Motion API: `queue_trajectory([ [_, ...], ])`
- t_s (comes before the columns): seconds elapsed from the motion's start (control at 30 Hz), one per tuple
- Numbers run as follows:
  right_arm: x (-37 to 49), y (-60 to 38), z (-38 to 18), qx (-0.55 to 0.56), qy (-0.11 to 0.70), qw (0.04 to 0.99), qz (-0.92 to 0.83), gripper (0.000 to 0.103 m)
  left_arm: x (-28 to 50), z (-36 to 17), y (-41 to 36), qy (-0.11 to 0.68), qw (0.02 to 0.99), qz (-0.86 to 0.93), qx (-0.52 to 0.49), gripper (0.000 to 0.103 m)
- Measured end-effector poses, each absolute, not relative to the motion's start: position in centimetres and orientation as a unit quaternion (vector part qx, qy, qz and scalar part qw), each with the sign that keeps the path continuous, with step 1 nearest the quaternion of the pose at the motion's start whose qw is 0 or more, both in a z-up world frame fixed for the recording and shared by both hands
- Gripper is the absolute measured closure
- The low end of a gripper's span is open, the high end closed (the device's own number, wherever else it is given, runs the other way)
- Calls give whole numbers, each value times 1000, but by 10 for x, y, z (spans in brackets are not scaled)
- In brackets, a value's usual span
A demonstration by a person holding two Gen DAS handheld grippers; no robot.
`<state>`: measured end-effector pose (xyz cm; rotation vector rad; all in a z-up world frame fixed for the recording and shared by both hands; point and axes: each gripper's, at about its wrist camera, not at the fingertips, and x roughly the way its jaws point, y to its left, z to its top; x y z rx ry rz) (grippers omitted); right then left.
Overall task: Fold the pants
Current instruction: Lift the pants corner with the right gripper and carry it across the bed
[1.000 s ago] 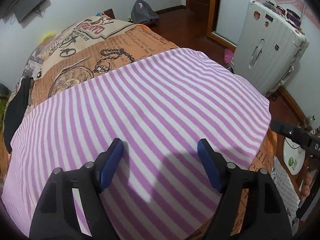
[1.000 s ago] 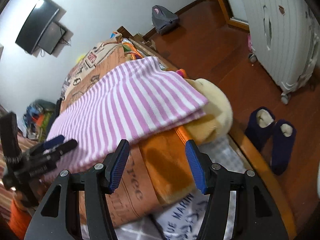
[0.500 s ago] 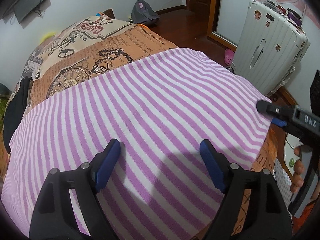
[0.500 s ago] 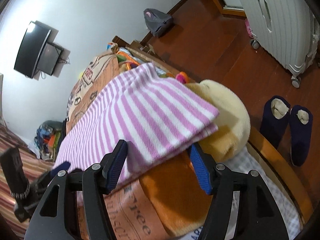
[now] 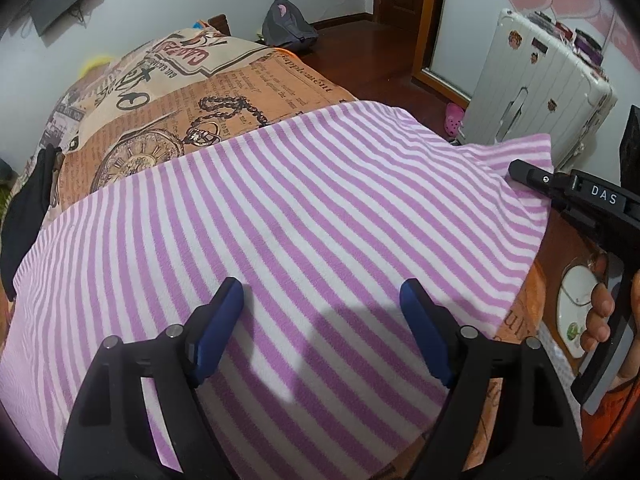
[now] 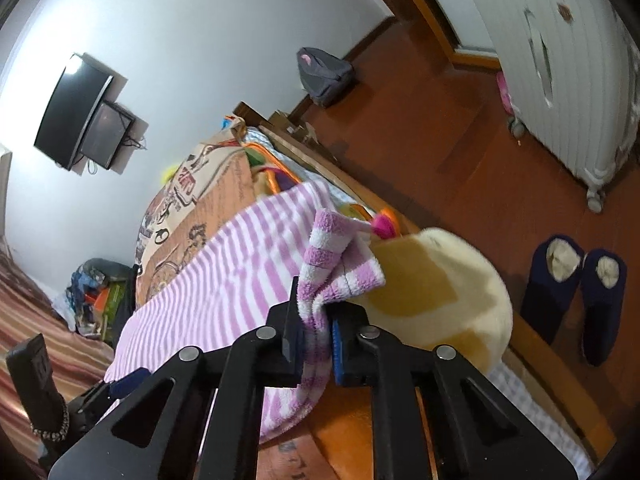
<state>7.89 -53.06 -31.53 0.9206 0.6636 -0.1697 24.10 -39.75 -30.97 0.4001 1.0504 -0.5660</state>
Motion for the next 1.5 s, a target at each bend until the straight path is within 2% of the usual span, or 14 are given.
queue_trajectory([
  [0.43, 90, -496, -224, 346, 256, 901, -60, 97, 248, -236, -327, 438, 853, -259, 121, 25],
  [0.73, 122, -441, -159, 283, 213, 935, -5, 97, 257, -191, -226, 398, 886, -221, 83, 25],
  [1.0, 156, -366, -119, 215, 199, 953, 72, 97, 262, -186, -130, 388, 903, -172, 63, 25],
  [1.3, 188, -264, -106, 149, 229, 944, 184, 97, 259, -202, -33, 398, 910, -115, 15, 25],
  [1.5, 185, -189, -142, 99, 296, 910, 274, 97, 251, -220, 14, 414, 906, -90, -9, 25],
])
